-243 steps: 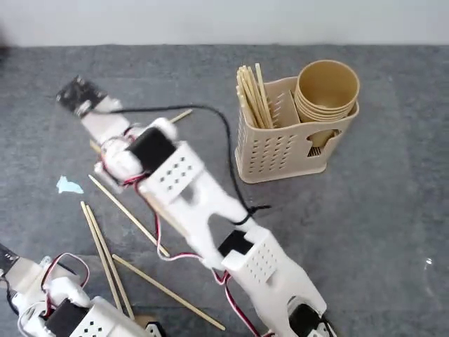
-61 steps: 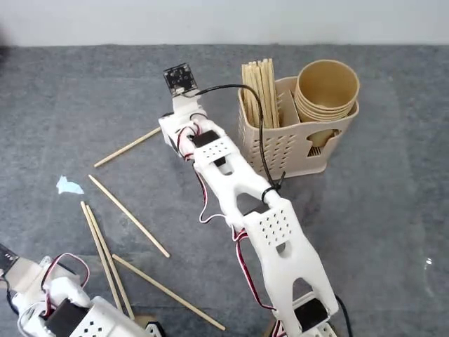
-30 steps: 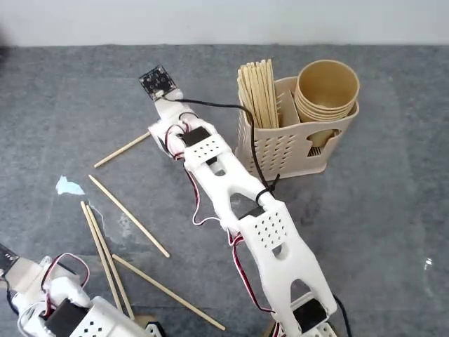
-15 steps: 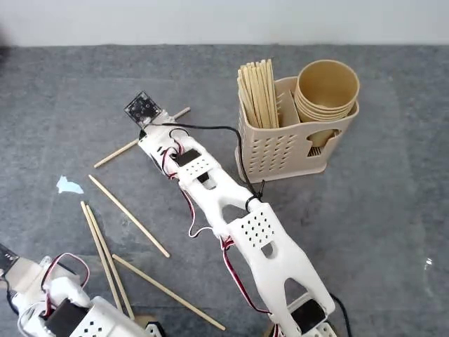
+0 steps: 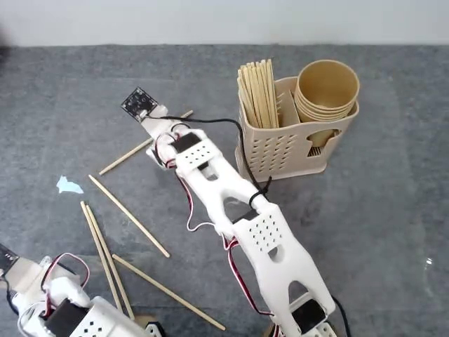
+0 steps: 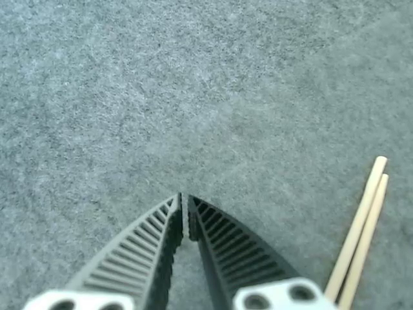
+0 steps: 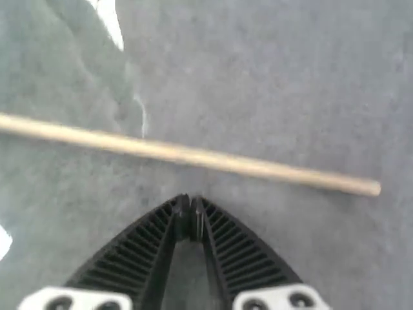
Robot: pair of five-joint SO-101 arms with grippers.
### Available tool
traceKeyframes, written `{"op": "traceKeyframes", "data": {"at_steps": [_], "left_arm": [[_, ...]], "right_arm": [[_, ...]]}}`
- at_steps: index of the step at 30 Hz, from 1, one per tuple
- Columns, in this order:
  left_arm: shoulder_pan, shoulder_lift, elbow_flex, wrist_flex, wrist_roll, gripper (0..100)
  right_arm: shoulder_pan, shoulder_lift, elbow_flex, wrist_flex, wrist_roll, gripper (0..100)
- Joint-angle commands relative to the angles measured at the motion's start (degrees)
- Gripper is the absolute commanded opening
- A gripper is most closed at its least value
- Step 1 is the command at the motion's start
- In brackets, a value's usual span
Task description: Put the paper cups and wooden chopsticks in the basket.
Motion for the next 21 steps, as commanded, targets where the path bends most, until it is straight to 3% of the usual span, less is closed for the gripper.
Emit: {"op": "traceKeyframes", "data": {"at_steps": [1,6,15,21], "left_arm": [[0.1,-0.6,-0.1,-1.3,-0.4,1],[0.1,-0.6,-0.1,-1.3,-0.4,1],[0.1,-0.6,-0.1,-1.3,-0.4,1],[0.1,-0.6,-0.1,-1.3,-0.4,1]], "right_arm": [[-0.2,-8.3,-1.0,7.3,0.4,3.5],[-0.5,-11.9,-1.0,5.0,0.3,3.6],[-0.3,0.2,-1.0,-23.6,0.6,3.2],[0.2,7.3,-1.0,-24.6,0.7,3.2]]}}
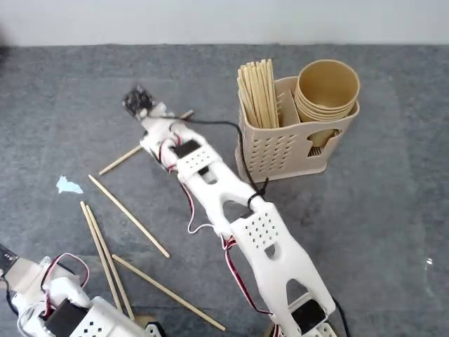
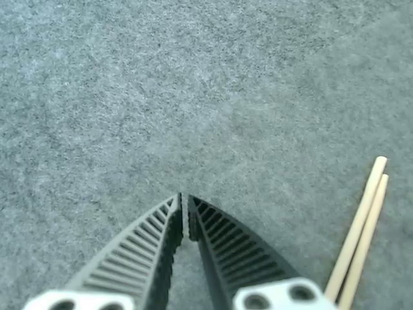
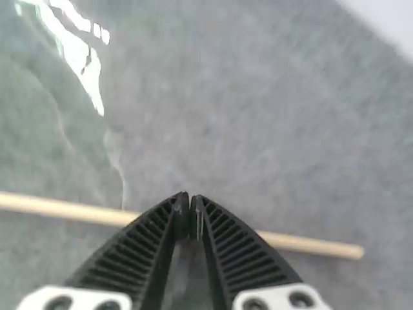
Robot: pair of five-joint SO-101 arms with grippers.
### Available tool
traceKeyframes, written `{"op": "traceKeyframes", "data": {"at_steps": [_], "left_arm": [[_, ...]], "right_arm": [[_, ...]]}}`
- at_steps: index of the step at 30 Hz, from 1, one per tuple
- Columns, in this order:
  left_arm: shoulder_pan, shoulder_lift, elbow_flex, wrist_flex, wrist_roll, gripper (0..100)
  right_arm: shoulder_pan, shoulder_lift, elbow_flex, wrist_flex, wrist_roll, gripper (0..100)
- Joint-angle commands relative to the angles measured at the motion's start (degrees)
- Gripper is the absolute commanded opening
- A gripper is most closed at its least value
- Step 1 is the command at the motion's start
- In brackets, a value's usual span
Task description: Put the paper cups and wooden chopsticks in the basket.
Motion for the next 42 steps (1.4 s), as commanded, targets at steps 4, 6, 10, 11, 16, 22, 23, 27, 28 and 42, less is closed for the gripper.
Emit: {"op": "traceKeyframes", "data": {"at_steps": [4,6,10,11,16,22,23,27,28,42], "left_arm": [[0.1,-0.6,-0.1,-1.3,-0.4,1],[0.1,-0.6,-0.1,-1.3,-0.4,1],[0.1,-0.6,-0.1,-1.3,-0.4,1],[0.1,-0.6,-0.1,-1.3,-0.4,1],[0.1,-0.6,-0.1,-1.3,-0.4,1],[0.1,-0.6,-0.1,-1.3,-0.4,1],[0.1,-0.6,-0.1,-1.3,-0.4,1],[0.1,-0.6,-0.1,-1.3,-0.4,1],[0.1,-0.6,-0.1,-1.3,-0.4,1],[0.1,-0.6,-0.1,-1.2,-0.4,1]], "right_arm": [[1.5,-2.7,-1.1,8.5,0.7,3.2],[1.5,-5.3,-1.1,16.0,0.7,3.2],[1.3,-11.1,-1.1,31.2,0.7,3.2],[1.3,-12.5,-1.1,34.0,0.7,3.2],[1.4,-18.6,-1.1,39.6,0.4,3.2],[1.7,-18.0,-1.0,23.0,0.3,3.4],[1.7,-16.7,-1.0,18.9,0.5,3.3],[1.7,-9.9,-1.0,5.1,0.7,3.2],[1.7,-8.1,-1.0,2.9,0.7,3.2],[4.5,-9.6,-1.1,30.6,0.7,3.2]]}}
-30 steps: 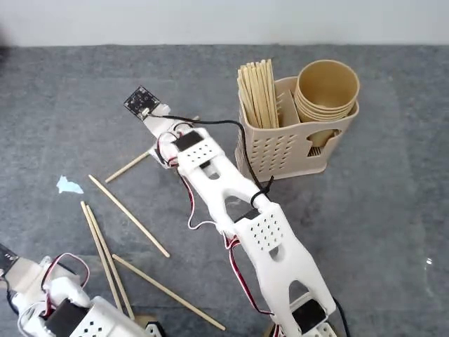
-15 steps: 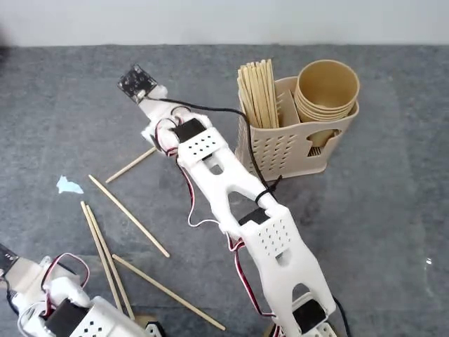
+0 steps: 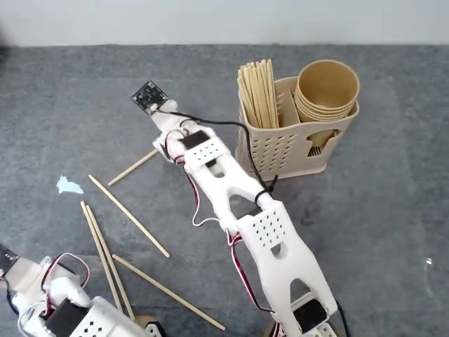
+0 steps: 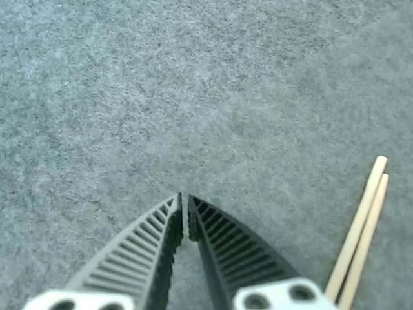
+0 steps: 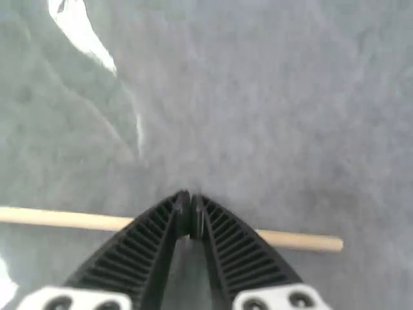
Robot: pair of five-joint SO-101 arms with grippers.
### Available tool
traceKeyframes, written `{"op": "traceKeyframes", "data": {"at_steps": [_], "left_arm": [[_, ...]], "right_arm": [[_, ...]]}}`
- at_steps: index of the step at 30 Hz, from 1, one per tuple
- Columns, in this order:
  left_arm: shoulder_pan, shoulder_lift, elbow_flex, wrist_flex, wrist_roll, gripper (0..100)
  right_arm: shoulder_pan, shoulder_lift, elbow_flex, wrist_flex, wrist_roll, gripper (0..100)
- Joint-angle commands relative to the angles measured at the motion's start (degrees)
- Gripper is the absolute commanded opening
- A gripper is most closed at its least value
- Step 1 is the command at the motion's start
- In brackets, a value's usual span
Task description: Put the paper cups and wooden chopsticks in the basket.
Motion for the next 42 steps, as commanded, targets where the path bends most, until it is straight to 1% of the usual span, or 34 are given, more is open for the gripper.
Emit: {"op": "traceKeyframes", "data": {"at_steps": [1,7,10,12,16,19,29,33,39,42], "left_arm": [[0.1,-0.6,-0.1,-1.2,-0.4,1],[0.1,-0.6,-0.1,-1.2,-0.4,1],[0.1,-0.6,-0.1,-1.2,-0.4,1],[0.1,-0.6,-0.1,-1.2,-0.4,1],[0.1,-0.6,-0.1,-1.2,-0.4,1],[0.1,-0.6,-0.1,-1.2,-0.4,1],[0.1,-0.6,-0.1,-1.2,-0.4,1],[0.1,-0.6,0.0,-1.2,-0.4,1],[0.1,-0.6,0.0,-1.2,-0.4,1],[0.1,-0.6,0.0,-1.2,-0.4,1]], "right_arm": [[1.4,-6.0,-0.6,13.2,0.7,3.2],[-2.0,-12.2,-0.6,29.3,0.7,3.2],[-2.9,-14.4,-0.6,29.8,0.5,3.2],[-2.9,-15.1,-0.6,27.9,0.6,3.2],[-0.7,-15.0,-0.5,23.0,0.6,3.2],[0.3,-15.0,-0.3,23.7,0.6,3.2],[0.7,-9.5,-0.3,34.9,0.5,3.2],[0.2,-8.7,-0.3,41.8,0.5,3.2],[-0.9,-12.3,-0.5,54.5,0.4,3.2],[-2.5,-15.7,-0.5,57.6,0.5,3.2]]}}
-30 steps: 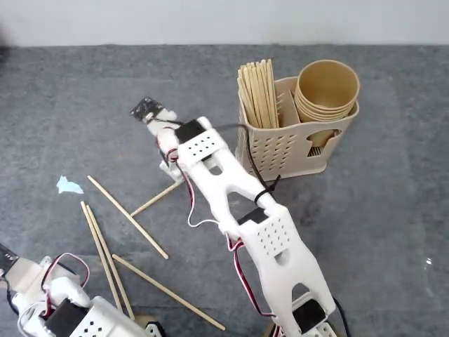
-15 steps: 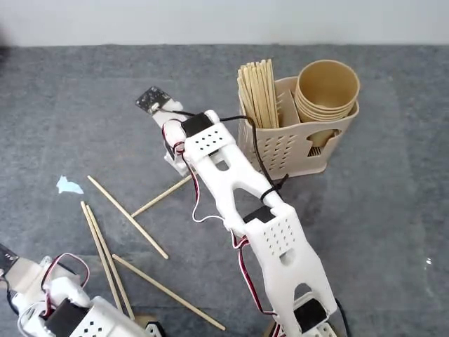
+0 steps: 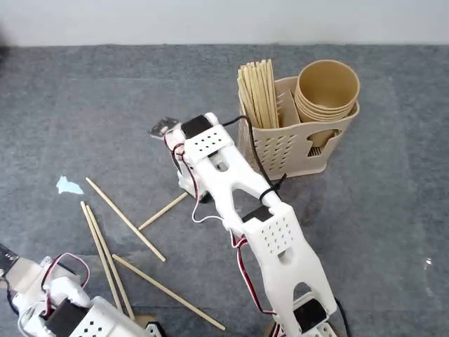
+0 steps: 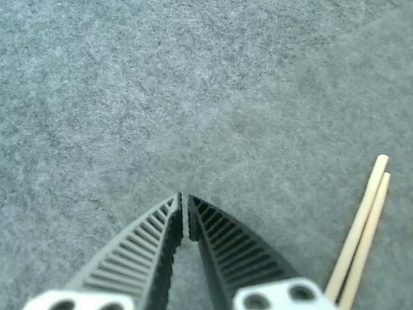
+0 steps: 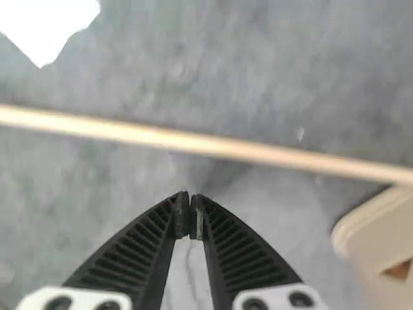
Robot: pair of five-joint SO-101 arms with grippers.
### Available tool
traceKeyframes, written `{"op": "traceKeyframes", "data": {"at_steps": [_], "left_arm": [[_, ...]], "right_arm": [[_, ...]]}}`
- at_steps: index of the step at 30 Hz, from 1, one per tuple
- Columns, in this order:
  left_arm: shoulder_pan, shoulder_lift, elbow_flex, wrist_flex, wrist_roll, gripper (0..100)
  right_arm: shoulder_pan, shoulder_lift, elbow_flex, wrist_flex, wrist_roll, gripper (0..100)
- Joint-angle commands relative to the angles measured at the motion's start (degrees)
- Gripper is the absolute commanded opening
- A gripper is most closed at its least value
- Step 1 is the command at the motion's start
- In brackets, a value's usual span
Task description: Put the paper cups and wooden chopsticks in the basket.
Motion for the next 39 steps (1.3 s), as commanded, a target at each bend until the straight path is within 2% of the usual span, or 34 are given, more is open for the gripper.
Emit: {"op": "traceKeyframes", "data": {"at_steps": [1,5,7,14,18,20,22,29,39], "left_arm": [[0.1,-0.6,-0.3,-1.2,-0.4,1],[0.1,-0.6,-0.3,-1.2,-0.4,1],[0.1,-0.6,-0.3,-1.2,-0.4,1],[0.1,-0.6,-0.3,-1.2,-0.4,1],[0.1,-0.6,-0.3,-1.2,-0.4,1],[0.1,-0.6,-0.3,-1.2,-0.4,1],[0.1,-0.6,-0.3,-1.2,-0.4,1],[0.1,-0.6,-0.3,-1.2,-0.4,1],[0.1,-0.6,-0.3,-1.2,-0.4,1]], "right_arm": [[-1.8,-7.8,-0.9,3.4,0.4,3.2],[-3.3,-12.1,-0.9,3.3,0.6,3.2],[-4.3,-12.7,-0.8,3.3,3.1,3.4],[-5.5,-12.7,-0.6,1.6,24.8,4.3],[-5.4,-12.6,-0.5,2.4,33.2,16.9],[-5.4,-12.6,-0.5,3.0,34.8,23.6],[-5.4,-12.3,-0.4,3.0,36.0,26.1],[-5.4,-4.8,1.2,-1.3,43.5,26.0],[-5.4,-1.6,1.3,-10.8,44.2,25.9]]}}
